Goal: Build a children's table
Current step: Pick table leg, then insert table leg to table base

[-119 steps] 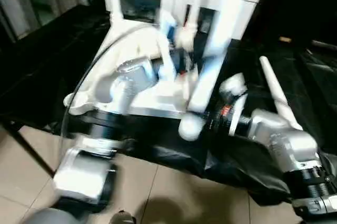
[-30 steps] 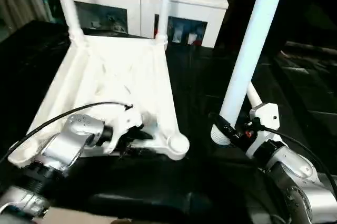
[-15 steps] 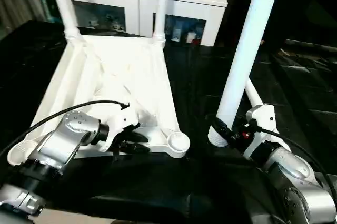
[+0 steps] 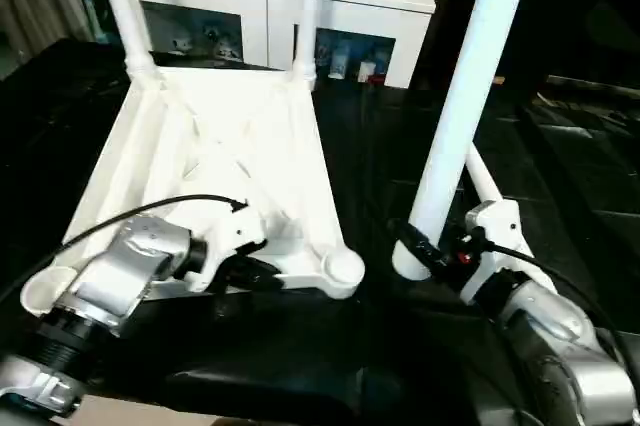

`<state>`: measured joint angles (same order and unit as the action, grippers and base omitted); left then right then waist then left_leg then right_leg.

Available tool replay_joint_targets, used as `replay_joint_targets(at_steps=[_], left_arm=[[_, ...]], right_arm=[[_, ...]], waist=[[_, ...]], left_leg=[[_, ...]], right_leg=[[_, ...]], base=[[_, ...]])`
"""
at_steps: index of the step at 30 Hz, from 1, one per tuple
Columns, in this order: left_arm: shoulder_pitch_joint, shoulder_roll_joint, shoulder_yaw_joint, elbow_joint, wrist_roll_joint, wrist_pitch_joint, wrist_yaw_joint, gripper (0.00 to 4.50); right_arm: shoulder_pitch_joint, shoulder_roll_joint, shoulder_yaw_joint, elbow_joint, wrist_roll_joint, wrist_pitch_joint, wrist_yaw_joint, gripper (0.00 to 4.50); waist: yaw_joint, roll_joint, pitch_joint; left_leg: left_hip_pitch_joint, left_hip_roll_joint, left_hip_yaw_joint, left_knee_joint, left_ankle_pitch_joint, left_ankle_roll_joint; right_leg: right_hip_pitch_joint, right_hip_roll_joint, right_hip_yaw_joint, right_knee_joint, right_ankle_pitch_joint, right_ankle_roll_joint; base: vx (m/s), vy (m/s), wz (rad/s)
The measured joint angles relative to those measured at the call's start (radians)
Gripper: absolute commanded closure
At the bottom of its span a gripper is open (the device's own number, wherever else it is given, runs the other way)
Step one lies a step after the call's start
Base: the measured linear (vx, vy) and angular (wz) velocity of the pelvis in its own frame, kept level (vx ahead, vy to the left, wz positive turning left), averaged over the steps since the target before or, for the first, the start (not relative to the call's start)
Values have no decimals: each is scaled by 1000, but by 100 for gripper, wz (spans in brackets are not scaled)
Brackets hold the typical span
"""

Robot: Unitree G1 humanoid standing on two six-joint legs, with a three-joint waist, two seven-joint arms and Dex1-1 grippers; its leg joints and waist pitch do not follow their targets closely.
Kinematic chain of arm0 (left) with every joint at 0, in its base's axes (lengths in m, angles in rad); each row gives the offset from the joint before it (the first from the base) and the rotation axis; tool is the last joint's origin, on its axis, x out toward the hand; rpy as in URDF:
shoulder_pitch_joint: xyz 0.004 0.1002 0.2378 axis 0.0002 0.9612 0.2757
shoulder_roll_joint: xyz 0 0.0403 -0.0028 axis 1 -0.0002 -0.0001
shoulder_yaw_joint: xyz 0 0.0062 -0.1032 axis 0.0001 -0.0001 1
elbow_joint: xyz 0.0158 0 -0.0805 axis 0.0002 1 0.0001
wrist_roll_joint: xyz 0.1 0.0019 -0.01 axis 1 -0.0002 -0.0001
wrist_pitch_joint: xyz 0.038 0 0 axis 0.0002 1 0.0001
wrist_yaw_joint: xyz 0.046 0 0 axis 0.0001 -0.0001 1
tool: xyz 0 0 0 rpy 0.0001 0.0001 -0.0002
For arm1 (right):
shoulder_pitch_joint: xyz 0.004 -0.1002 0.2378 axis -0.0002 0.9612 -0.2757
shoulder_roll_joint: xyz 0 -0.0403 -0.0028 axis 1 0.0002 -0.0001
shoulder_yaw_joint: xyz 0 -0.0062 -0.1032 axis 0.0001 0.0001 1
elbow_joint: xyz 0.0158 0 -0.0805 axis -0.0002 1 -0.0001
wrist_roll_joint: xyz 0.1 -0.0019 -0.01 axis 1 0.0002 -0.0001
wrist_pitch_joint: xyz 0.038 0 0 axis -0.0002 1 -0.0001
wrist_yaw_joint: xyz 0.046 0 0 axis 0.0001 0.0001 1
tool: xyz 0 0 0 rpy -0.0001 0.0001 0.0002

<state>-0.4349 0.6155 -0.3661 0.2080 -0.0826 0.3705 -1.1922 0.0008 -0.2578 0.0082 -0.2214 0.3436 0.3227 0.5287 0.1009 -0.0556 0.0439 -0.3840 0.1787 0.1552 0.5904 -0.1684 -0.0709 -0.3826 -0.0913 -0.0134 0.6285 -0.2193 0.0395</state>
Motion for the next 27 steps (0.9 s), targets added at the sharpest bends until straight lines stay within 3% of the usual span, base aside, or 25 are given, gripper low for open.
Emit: replay_joint_targets(at_steps=[5, 9, 10, 12, 27], left_arm=[[8, -27, -5, -16, 18, -4, 40, 450], [-4, -87, -1, -6, 32, 36, 99, 450], [-11, -99, 0, -1, 30, 52, 101, 450], [-35, -114, -3, 13, 32, 82, 107, 450], [-98, -164, -25, 70, 52, 95, 105, 450]], right_arm=[[-26, 36, -30, 21, 75, 47, 4, 263], [-103, 48, -46, 66, 162, 124, 38, 264], [-128, 43, -43, 97, 167, 133, 63, 264], [-181, 21, -40, 165, 163, 144, 90, 264], [-355, 49, 5, 464, 118, 107, 184, 264]], waist=[[-6, 2, -1], [-8, 10, -5], [-9, 5, -5], [-8, 1, -4], [15, -17, -2]], left_leg=[[0, 0, 1, 0, 0, 0], [0, 0, 2, 0, 0, 0], [1, 0, 3, -1, 0, 0], [0, 1, 3, -1, 0, 0], [-1, 11, 19, -1, 1, 1]], right_leg=[[0, 0, 1, 0, 0, 0], [0, -1, 1, 0, 0, 0], [0, -1, 1, 1, 0, 0], [-1, -1, 0, 1, 0, 0], [-2, -2, -1, 0, 0, 0]], base=[[0, 0, 0], [0, 0, 0], [0, 0, 0], [0, 0, 0], [0, 0, 0]])
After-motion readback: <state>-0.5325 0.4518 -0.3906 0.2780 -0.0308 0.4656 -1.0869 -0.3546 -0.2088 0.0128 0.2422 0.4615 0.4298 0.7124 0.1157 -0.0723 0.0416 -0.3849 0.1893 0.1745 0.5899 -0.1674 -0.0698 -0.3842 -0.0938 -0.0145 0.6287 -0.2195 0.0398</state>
